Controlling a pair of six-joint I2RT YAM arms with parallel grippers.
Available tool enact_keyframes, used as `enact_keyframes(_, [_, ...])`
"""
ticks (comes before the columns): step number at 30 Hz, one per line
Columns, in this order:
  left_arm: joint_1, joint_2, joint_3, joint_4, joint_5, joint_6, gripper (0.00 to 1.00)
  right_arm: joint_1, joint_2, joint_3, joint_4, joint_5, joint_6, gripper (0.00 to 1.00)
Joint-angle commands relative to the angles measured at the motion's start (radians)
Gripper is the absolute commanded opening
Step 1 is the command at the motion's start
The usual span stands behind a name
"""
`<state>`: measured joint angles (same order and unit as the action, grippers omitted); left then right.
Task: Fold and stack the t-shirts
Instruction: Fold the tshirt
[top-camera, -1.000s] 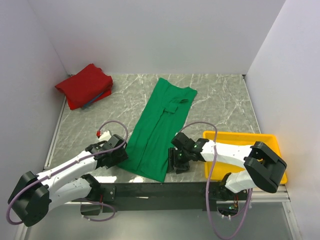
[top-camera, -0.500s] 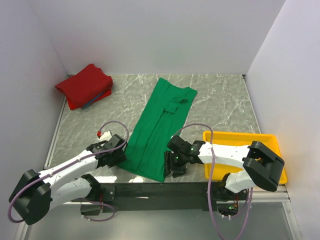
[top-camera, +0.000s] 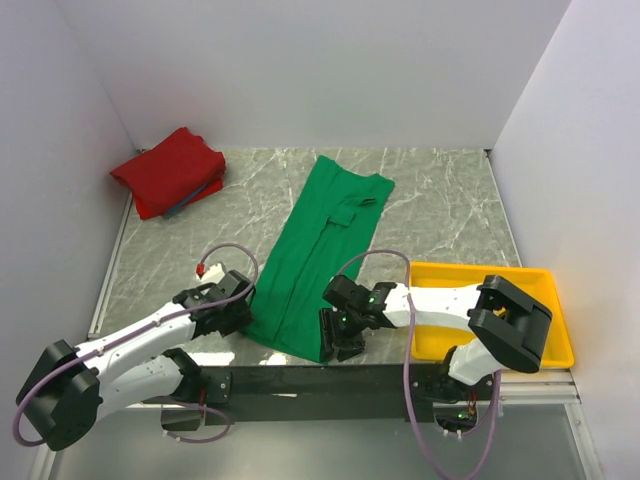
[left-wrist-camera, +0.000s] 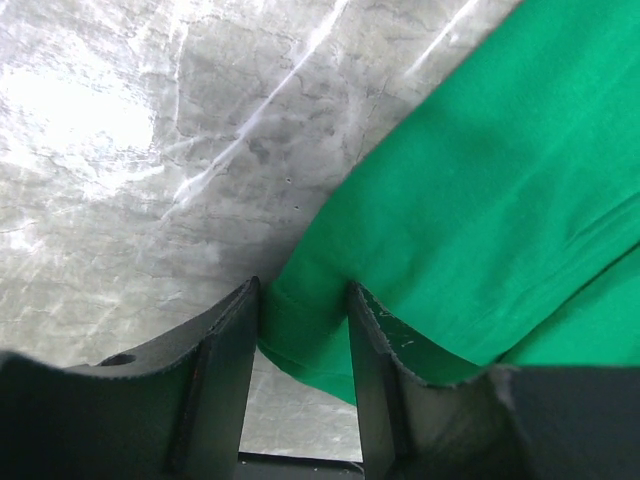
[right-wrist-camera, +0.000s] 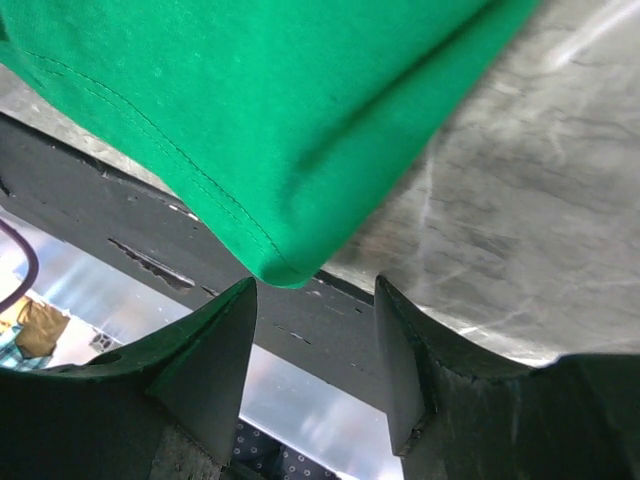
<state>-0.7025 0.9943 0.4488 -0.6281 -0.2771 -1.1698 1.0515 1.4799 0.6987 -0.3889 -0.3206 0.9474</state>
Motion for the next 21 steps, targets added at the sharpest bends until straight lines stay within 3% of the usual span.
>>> enact_keyframes(1, [-0.009, -0.016, -0.024, 0.019, 0.029, -0.028, 0.46, 0.011, 0.033, 0.039, 0.027, -0.005, -0.001, 0.57])
enact_keyframes(10, [-0.015, -0.031, -0.033, 0.016, 0.033, -0.041, 0.4, 0.025, 0.083, 0.059, 0.039, -0.014, -0.016, 0.54])
enact_keyframes(12, [-0.017, -0.026, -0.03, 0.016, 0.035, -0.039, 0.38, 0.028, 0.095, 0.062, 0.041, -0.012, -0.016, 0.5])
enact_keyframes(21, [-0.017, -0.032, -0.042, 0.03, 0.044, -0.03, 0.12, 0.033, 0.105, 0.07, 0.021, 0.025, -0.015, 0.25])
